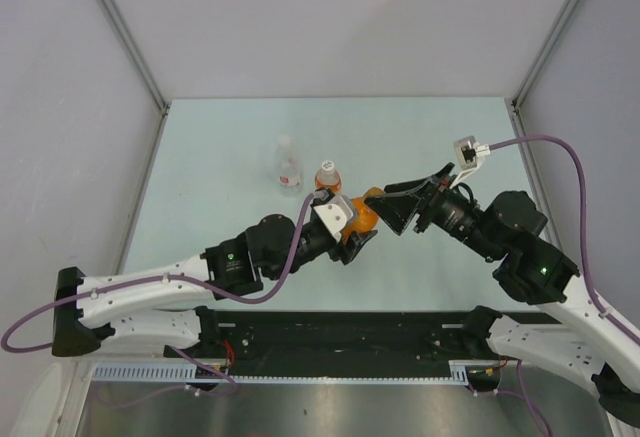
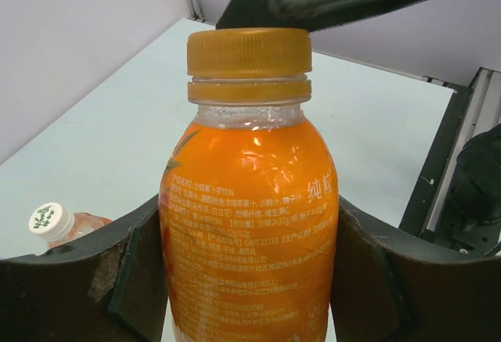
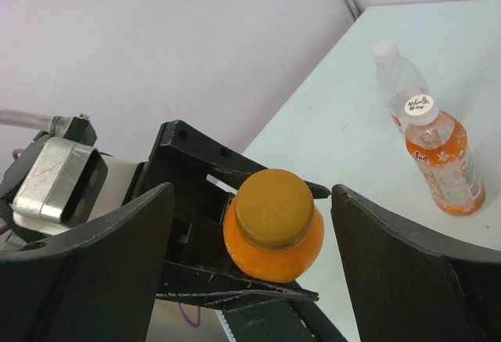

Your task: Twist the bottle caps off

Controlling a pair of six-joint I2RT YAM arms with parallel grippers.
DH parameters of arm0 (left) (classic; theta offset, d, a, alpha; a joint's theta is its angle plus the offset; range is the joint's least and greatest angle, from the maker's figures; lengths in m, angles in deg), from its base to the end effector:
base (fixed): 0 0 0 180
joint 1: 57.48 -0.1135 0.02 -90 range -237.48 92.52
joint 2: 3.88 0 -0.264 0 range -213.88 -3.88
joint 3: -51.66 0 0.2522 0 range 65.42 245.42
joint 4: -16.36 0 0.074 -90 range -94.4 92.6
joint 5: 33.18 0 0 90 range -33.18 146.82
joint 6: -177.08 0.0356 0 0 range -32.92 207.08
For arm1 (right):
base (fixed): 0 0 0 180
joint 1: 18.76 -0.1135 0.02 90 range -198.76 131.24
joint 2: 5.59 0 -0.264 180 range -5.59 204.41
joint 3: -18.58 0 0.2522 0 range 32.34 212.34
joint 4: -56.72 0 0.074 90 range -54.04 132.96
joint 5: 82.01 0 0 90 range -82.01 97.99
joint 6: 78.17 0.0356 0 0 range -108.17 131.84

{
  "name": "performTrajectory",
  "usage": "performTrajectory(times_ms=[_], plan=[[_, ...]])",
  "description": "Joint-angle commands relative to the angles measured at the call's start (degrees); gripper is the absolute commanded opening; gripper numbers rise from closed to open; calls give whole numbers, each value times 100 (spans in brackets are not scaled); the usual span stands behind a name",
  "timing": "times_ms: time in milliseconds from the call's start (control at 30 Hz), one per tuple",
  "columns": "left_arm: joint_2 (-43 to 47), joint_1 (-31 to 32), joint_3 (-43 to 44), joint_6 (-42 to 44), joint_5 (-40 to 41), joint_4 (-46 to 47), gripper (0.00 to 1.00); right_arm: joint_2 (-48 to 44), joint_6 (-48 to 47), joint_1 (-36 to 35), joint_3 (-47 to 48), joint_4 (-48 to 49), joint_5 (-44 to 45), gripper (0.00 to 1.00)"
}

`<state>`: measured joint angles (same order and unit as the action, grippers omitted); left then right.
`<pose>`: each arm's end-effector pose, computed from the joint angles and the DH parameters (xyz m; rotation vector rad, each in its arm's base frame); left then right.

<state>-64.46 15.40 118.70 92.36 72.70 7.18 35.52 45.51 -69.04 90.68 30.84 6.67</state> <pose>0.0826 -0.2351 0.3667 0.8675 1.4155 -0.6823 0.0930 0.1132 0.4267 -0.2512 1.5822 1.1853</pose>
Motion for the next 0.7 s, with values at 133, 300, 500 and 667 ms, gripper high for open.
performTrajectory(times_ms=[133, 300, 500, 667], plan=[[11, 95, 95, 210, 231, 228, 0, 91, 52, -34, 212, 69, 132, 71], [28, 103, 69, 228, 240, 272, 0, 135, 52, -34, 203, 43, 132, 60], [64, 103, 16, 228, 302, 315, 0, 205, 87, -34, 203, -18, 132, 63], [64, 103, -1, 228, 302, 324, 0, 196, 69, -34, 203, -36, 132, 51]])
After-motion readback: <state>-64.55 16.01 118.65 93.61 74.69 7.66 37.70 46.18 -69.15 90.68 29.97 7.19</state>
